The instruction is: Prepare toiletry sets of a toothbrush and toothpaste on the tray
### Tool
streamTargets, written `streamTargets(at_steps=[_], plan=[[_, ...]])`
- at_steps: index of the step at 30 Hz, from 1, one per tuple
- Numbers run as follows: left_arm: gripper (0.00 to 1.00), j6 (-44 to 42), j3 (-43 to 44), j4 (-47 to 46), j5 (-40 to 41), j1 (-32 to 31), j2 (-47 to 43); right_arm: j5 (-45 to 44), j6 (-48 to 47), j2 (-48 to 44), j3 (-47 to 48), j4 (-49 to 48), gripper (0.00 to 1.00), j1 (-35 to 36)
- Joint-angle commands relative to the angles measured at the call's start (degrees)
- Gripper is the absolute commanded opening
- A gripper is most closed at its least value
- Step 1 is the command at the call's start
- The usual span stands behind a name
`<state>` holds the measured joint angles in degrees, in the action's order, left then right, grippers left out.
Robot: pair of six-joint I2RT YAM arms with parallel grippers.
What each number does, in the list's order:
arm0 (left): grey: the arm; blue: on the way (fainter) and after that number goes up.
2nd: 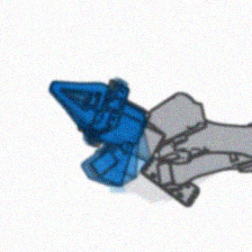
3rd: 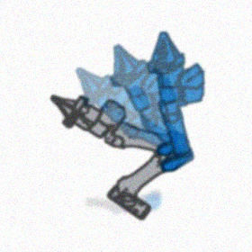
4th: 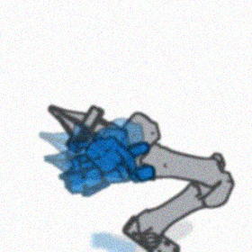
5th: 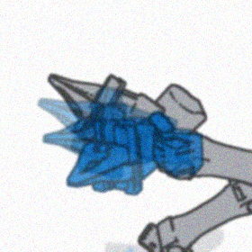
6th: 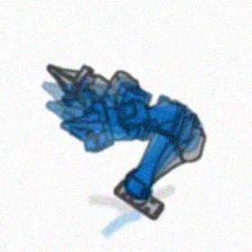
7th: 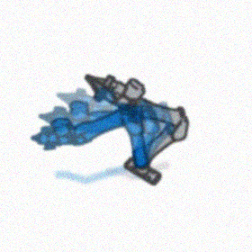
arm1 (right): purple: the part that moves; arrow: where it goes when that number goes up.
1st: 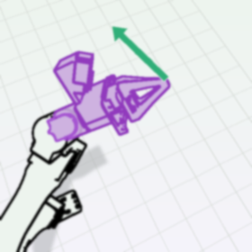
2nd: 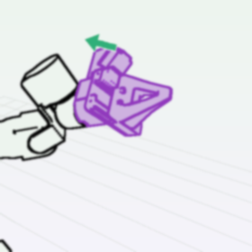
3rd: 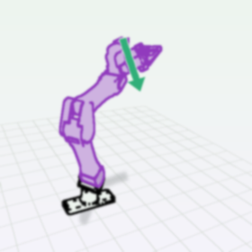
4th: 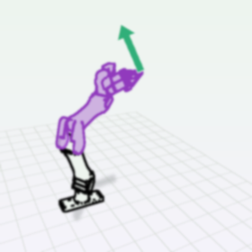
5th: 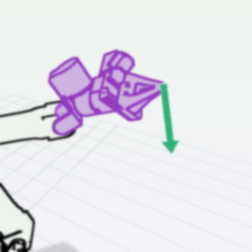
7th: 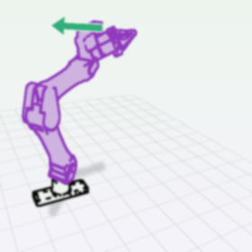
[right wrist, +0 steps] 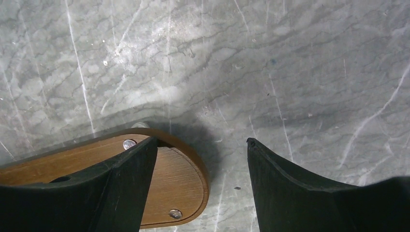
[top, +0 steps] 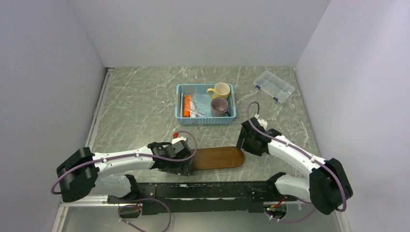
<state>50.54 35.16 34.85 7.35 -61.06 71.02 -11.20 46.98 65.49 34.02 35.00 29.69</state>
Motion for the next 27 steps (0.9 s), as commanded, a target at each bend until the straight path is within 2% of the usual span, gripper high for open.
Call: streamTargets(at_steps=[1, 7, 16, 27], plan=[[0.99, 0.37, 1.49, -1.59, 2.35, -0.29, 0.18, -1.43, 1.26, 1.84, 0.39, -1.39, 0.71, 0.18], [0.99, 0.26, 1.16, -1.0, 3.79, -0.06, 0.34, -2.25, 1.81, 2.3, 1.07, -0.88, 0.71, 0.15], [0.99, -0.88, -0.03, -1.98, 4.13, 2.36, -0.33, -5.76, 2.61, -3.51, 2.45, 2.5, 0.71, 0.11], [0.99, -3.19, -1.19, -3.34, 3.3, 5.98, -1.27, -9.07, 2.91, 0.16, 3.35, 3.65, 0.71, -1.23]])
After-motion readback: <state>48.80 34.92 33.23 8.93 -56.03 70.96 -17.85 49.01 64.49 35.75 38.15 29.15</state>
